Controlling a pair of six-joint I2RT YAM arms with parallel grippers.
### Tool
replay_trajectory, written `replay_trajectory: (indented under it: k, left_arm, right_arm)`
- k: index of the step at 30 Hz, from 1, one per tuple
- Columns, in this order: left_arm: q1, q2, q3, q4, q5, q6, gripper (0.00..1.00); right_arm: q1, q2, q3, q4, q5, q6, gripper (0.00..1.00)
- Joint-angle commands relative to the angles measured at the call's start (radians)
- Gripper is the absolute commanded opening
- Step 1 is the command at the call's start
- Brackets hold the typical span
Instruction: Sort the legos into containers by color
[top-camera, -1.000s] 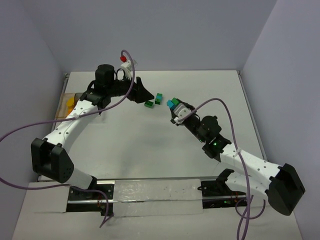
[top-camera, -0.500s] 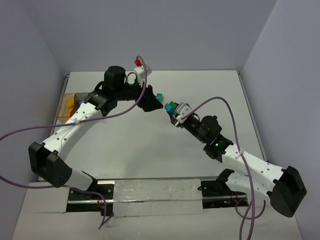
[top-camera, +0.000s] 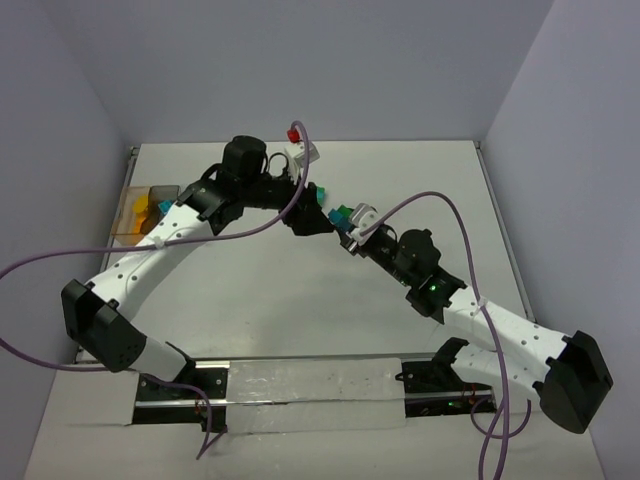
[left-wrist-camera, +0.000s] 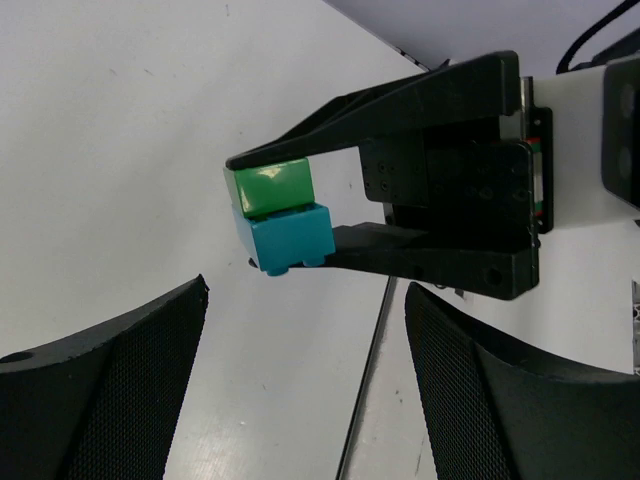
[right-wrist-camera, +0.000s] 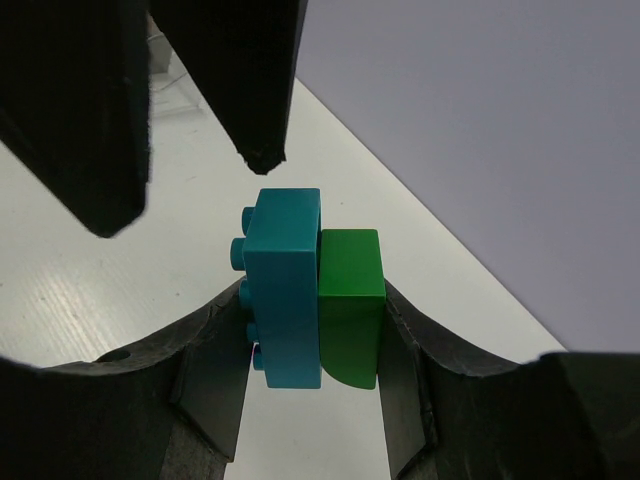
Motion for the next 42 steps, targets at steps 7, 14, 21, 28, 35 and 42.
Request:
replay_trajectory:
  k: [7, 14, 21, 28, 35, 42]
  left_arm:
    - [-0.049, 0.085, 0.127, -0.061, -0.135, 0.022, 0.82]
    - [-0.056, 0.124, 0.160, -0.063, -0.176, 0.014, 0.76]
    - [-0.066, 0.151, 0.176, -0.082, -0.192, 0.022, 0.65]
    - [-0.066, 0.158, 0.166, -0.097, -0.181, 0.028, 0.59]
    - [-0.066, 0.159, 0.146, -0.110, -0.171, 0.030, 0.61]
    - [-0.066, 0.178, 0.157, -0.129, -0.176, 0.032, 0.62]
  right_arm:
    - [0.015, 0.002, 0.052, -0.006, -0.012, 0.002, 0.00]
    - [0.026, -0.005, 0.051, -0.016, -0.011, -0.001, 0.00]
    - [0.029, -0.002, 0.053, -0.011, 0.016, 0.002, 0.00]
    - [0.030, 0.008, 0.062, -0.010, 0.036, 0.011, 0.00]
    - [0.030, 0.009, 0.065, -0.015, 0.040, 0.023, 0.00]
    - [0.029, 0.011, 0.073, -0.017, 0.041, 0.023, 0.00]
